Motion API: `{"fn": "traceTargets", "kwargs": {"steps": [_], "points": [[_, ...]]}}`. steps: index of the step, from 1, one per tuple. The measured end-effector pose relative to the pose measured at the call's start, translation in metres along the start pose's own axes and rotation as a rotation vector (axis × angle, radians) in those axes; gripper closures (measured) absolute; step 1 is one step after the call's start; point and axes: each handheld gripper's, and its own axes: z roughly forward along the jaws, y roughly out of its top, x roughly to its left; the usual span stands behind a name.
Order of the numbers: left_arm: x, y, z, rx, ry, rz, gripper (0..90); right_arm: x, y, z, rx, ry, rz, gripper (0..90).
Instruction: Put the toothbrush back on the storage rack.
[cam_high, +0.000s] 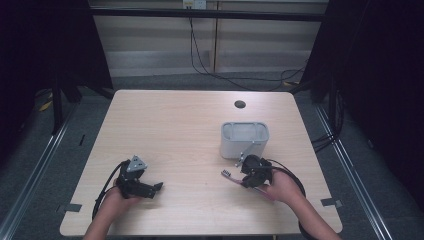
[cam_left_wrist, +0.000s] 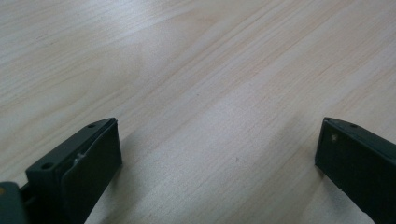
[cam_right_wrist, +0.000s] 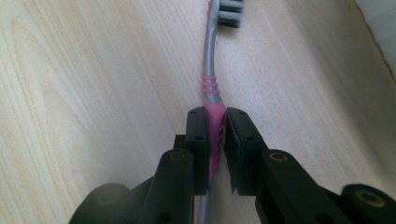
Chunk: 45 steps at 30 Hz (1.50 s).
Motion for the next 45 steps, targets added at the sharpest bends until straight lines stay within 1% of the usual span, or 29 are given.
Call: {"fn": "traceTargets", "kwargs": {"steps": [2,8,11,14,15,20,21,22,23,24,25,26,28,29,30,33,34,36,41,45], "points": [[0.000,0.000,0.000,0.000,0.000,0.000,0.0,-0.001,0.000,0.000,0.000,-0.004,-0.009,80.6],[0.000,0.000,0.000,0.000,0.000,0.000,0.1,-0.002,0.000,-0.001,0.008,-0.002,-0.010,80.6],[0.000,0.000,0.000,0.000,0.000,0.000,0.0,-0.002,-0.001,-0.003,-0.006,0.013,0.001,80.6],[0.000,0.000,0.000,0.000,0.000,0.000,0.0,-0.002,-0.001,-0.006,-0.020,0.012,0.008,80.6],[0.000,0.000,0.000,0.000,0.000,0.000,0.0,-0.003,-0.002,-0.008,-0.032,0.007,0.006,80.6],[0.000,0.000,0.000,0.000,0.000,0.000,0.0,-0.004,-0.003,-0.012,-0.052,0.010,0.017,80.7],[0.000,0.000,0.000,0.000,0.000,0.000,0.0,-0.005,-0.004,-0.013,-0.064,0.008,0.018,80.7],[0.000,0.000,0.000,0.000,0.000,0.000,0.0,-0.005,-0.004,-0.013,-0.064,0.008,0.018,80.7],[0.000,0.000,0.000,0.000,0.000,0.000,0.0,-0.005,-0.004,-0.015,-0.085,0.007,0.023,80.7],[0.000,0.000,0.000,0.000,0.000,0.000,0.1,-0.005,-0.004,-0.015,-0.085,0.007,0.023,80.7],[0.000,0.000,0.000,0.000,0.000,0.000,0.0,-0.006,-0.005,-0.017,-0.109,0.009,0.024,80.7],[0.000,0.000,0.000,0.000,0.000,0.000,0.1,-0.006,-0.005,-0.017,-0.109,0.009,0.024,80.7],[0.000,0.000,0.000,0.000,0.000,0.000,0.0,-0.006,-0.006,-0.020,-0.127,0.005,0.025,80.6],[0.000,0.000,0.000,0.000,0.000,0.000,0.0,-0.007,-0.007,-0.022,-0.147,0.006,0.024,80.6],[0.000,0.000,0.000,0.000,0.000,0.000,0.1,-0.007,-0.007,-0.022,-0.147,0.006,0.024,80.6],[0.000,0.000,0.000,0.000,0.000,0.000,0.0,-0.008,-0.009,-0.026,-0.184,0.002,0.028,80.7],[0.000,0.000,0.000,0.000,0.000,0.000,0.0,-0.008,-0.009,-0.026,-0.184,0.002,0.028,80.7],[0.000,0.000,0.000,0.000,0.000,0.000,0.1,-0.008,-0.010,-0.028,-0.204,-0.004,0.025,80.7],[0.000,0.000,0.000,0.000,0.000,0.000,0.0,-0.009,-0.014,-0.031,-0.235,-0.008,0.021,80.7],[0.000,0.000,0.000,0.000,0.000,0.000,0.0,-0.009,-0.017,-0.035,-0.256,-0.016,0.031,80.7]]}}
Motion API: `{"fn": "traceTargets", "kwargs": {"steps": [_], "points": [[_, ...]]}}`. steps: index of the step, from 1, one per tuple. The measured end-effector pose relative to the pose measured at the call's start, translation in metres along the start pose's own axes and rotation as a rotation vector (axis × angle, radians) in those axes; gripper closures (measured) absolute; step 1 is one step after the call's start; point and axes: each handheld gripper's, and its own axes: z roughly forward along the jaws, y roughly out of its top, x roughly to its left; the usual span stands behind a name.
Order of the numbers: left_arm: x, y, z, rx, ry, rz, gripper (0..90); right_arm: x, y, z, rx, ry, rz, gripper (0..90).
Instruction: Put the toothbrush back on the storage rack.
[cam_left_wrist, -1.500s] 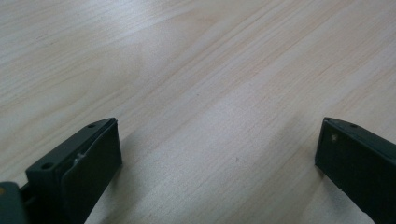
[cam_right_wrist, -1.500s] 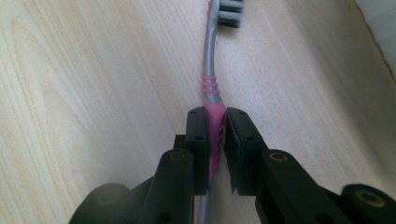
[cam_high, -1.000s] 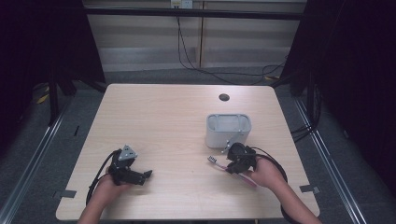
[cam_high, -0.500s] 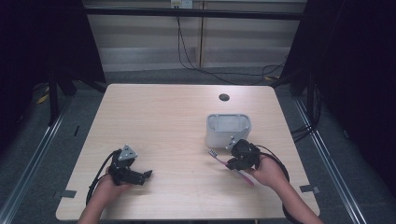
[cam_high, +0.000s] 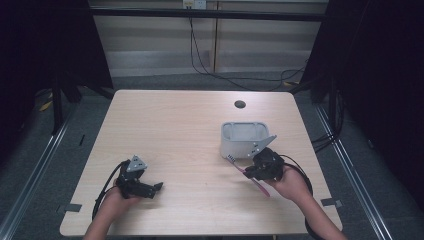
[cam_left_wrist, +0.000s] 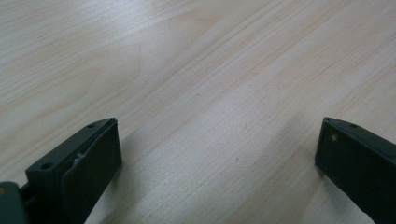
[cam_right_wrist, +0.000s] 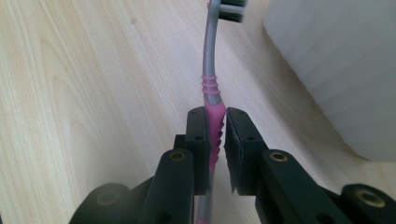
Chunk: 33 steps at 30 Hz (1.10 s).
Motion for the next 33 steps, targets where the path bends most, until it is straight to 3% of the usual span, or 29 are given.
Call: {"fn": "traceTargets", "kwargs": {"steps": [10,19,27,33], "points": [[0.000,0.000,0.000,0.000,0.000,0.000,0.0,-0.002,-0.003,-0.011,-0.078,0.010,0.020,80.6],[0.000,0.000,0.000,0.000,0.000,0.000,0.0,-0.004,-0.005,-0.014,-0.106,0.014,0.021,80.6],[0.000,0.000,0.000,0.000,0.000,0.000,0.0,-0.005,-0.006,-0.011,-0.107,0.021,0.031,80.6],[0.000,0.000,0.000,0.000,0.000,0.000,0.0,-0.001,-0.006,0.003,-0.022,0.041,0.029,80.5]]}}
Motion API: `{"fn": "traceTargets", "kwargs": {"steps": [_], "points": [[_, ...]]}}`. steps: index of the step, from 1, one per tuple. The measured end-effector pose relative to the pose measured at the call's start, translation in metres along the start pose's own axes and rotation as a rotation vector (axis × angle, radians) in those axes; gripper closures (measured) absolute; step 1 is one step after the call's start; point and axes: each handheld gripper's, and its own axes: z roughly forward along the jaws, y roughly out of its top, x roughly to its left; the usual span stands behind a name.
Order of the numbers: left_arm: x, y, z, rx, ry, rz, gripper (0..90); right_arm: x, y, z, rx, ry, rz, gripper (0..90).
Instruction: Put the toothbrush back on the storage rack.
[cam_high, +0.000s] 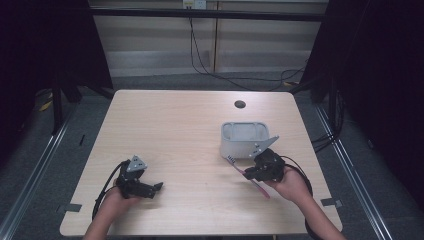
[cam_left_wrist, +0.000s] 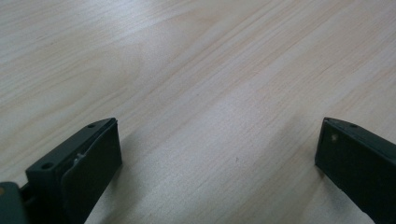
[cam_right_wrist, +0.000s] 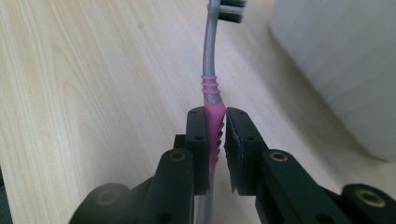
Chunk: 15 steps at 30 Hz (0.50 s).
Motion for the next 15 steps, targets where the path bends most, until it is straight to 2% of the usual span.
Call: {"fn": "traceTargets", "kwargs": {"steps": [3,5,8,15], "points": [[0.000,0.000,0.000,0.000,0.000,0.000,0.0,0.004,0.000,0.013,0.040,-0.010,-0.013,80.5],[0.000,0.000,0.000,0.000,0.000,0.000,0.1,0.004,0.000,0.016,0.053,-0.010,-0.012,80.5],[0.000,0.000,0.000,0.000,0.000,0.000,0.0,0.005,0.001,0.024,0.105,-0.020,-0.026,80.4],[0.000,0.000,0.000,0.000,0.000,0.000,0.0,0.008,0.004,0.031,0.167,-0.046,-0.032,80.1]]}}
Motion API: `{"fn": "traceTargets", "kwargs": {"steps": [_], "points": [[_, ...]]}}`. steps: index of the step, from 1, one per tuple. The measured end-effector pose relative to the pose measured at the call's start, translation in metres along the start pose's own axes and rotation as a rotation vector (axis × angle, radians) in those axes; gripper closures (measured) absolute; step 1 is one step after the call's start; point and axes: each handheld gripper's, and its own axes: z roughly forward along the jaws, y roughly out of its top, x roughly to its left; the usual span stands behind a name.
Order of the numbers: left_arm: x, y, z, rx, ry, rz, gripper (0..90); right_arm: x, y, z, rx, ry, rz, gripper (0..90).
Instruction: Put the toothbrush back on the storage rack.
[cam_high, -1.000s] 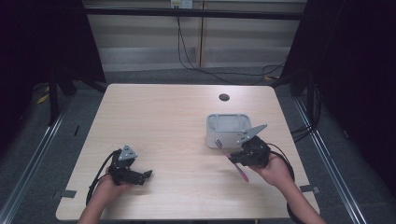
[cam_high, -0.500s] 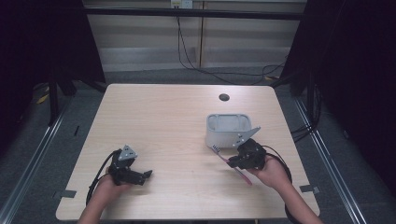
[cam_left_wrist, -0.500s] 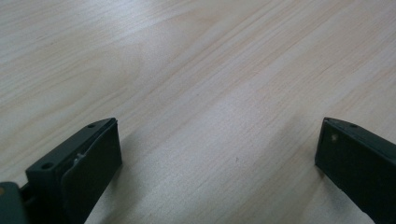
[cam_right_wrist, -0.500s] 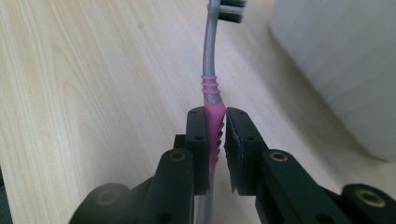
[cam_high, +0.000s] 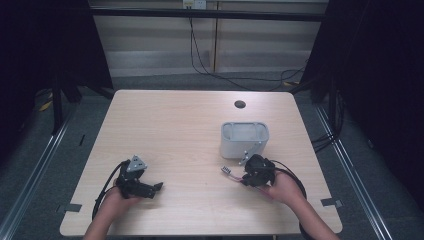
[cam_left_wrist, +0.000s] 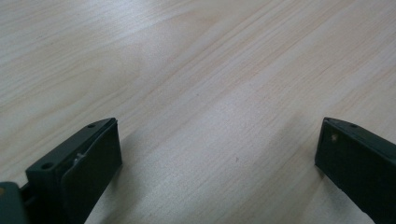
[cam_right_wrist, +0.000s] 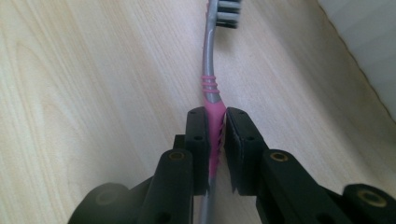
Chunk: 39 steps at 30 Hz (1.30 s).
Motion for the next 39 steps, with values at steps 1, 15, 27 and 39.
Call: {"fn": "traceTargets", "kwargs": {"steps": [1,15,27,39], "points": [[0.000,0.000,0.000,0.000,0.000,0.000,0.0,0.000,0.000,0.001,0.004,0.000,-0.001,79.9],[0.000,0.000,0.000,0.000,0.000,0.000,0.0,0.002,0.002,0.004,0.047,-0.017,-0.002,77.5],[0.000,0.000,0.000,0.000,0.000,0.000,0.0,0.005,0.002,0.003,0.053,-0.007,-0.001,81.8],[0.000,0.000,0.000,0.000,0.000,0.000,0.0,-0.001,-0.003,-0.013,-0.060,0.005,0.026,81.7]]}}
